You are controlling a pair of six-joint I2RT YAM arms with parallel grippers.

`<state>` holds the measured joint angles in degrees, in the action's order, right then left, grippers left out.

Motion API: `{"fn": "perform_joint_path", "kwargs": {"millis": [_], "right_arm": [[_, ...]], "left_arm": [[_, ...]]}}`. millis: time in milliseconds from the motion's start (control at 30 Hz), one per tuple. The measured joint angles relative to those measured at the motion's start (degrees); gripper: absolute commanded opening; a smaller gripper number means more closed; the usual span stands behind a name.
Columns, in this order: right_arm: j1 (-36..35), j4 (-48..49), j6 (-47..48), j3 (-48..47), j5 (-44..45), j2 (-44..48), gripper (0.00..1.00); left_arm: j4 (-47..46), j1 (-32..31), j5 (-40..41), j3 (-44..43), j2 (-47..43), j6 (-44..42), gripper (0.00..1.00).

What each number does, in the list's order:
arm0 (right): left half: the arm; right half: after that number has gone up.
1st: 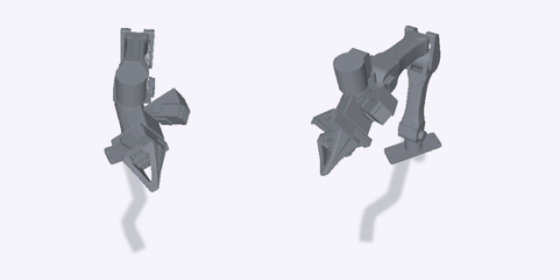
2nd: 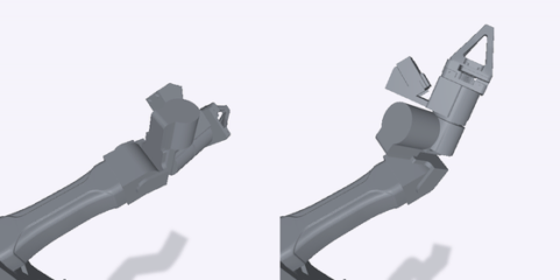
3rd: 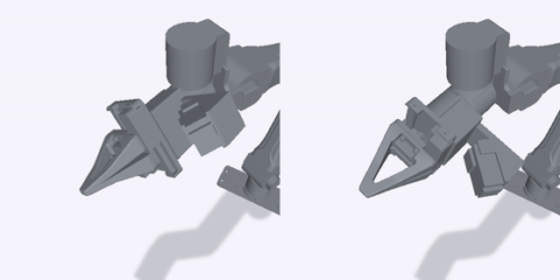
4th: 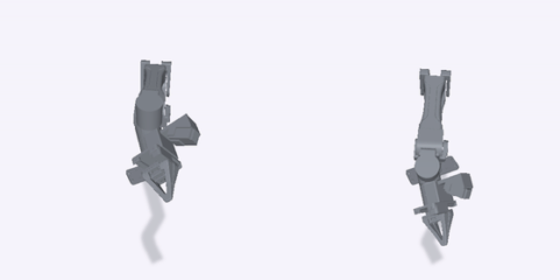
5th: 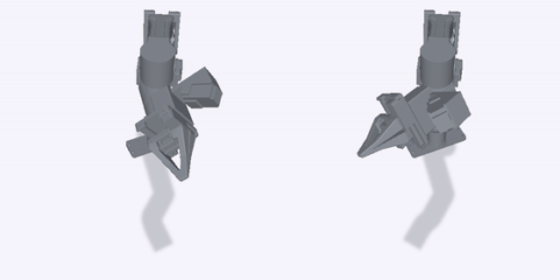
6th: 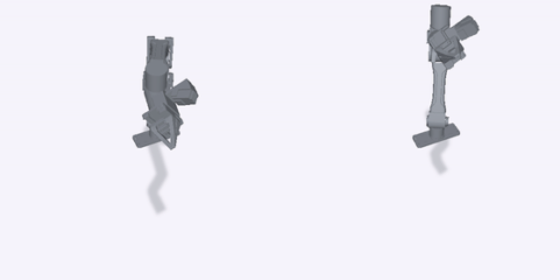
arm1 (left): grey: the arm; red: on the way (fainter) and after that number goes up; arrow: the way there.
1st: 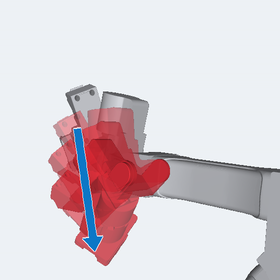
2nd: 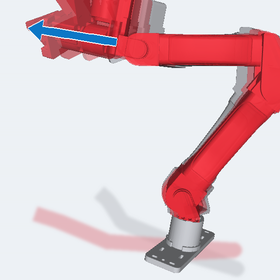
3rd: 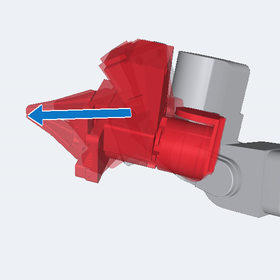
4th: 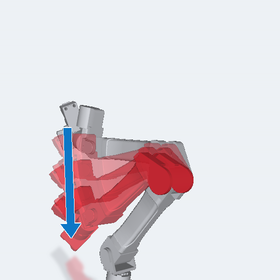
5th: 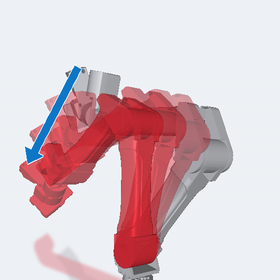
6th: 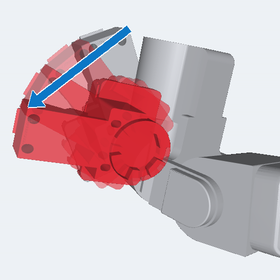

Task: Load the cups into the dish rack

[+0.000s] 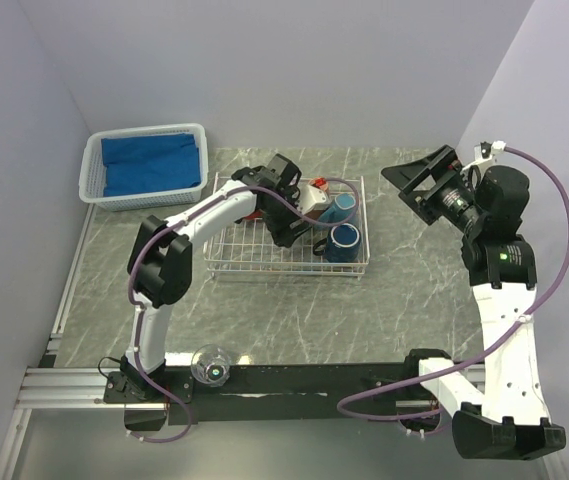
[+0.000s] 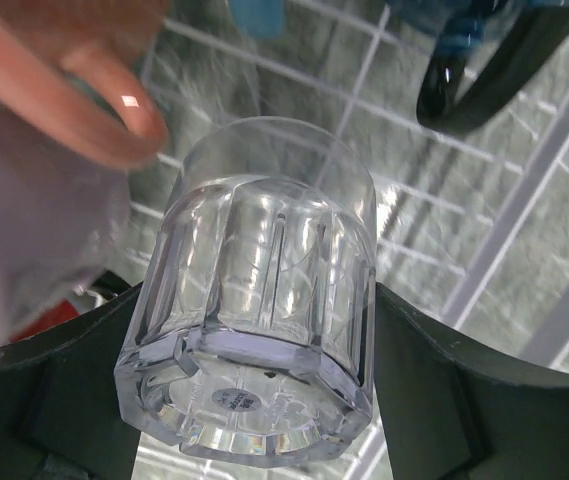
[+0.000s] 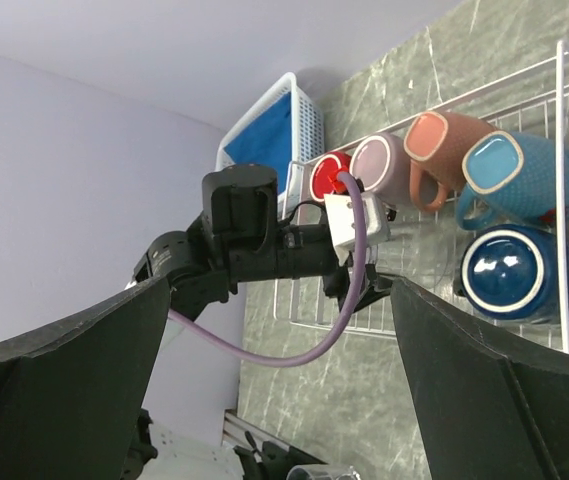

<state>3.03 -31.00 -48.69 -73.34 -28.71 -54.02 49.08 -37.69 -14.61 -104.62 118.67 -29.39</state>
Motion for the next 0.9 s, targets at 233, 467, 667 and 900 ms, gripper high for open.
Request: {"fn": "perform_joint_path", "kwargs": {"millis": [233, 467, 667, 900], "right_arm": [[0.50, -0.22, 0.00, 1.05, -0.74, -0.11, 1.00], [0.76, 0.13, -0.07, 1.64, -1.20, -0.15, 1.00], [0.79, 0.11, -0.09, 1.77, -1.64, -0.24, 1.00], [0.79, 0.09, -0.02, 1.77, -2.12, -0.46, 1.00]], "left_arm": [[-2.86, -0.98, 0.79, 0.74, 0.00, 0.09, 0.49], [-3.06, -0.96, -0.26, 0.92, 0.00, 0.09, 0.89], [-2.95, -0.57, -3.43, 1.33, 0.46, 1.70, 0.97], [-1.40, 1.07, -7.50, -1.95, 0.46, 4.46, 0.97]]}}
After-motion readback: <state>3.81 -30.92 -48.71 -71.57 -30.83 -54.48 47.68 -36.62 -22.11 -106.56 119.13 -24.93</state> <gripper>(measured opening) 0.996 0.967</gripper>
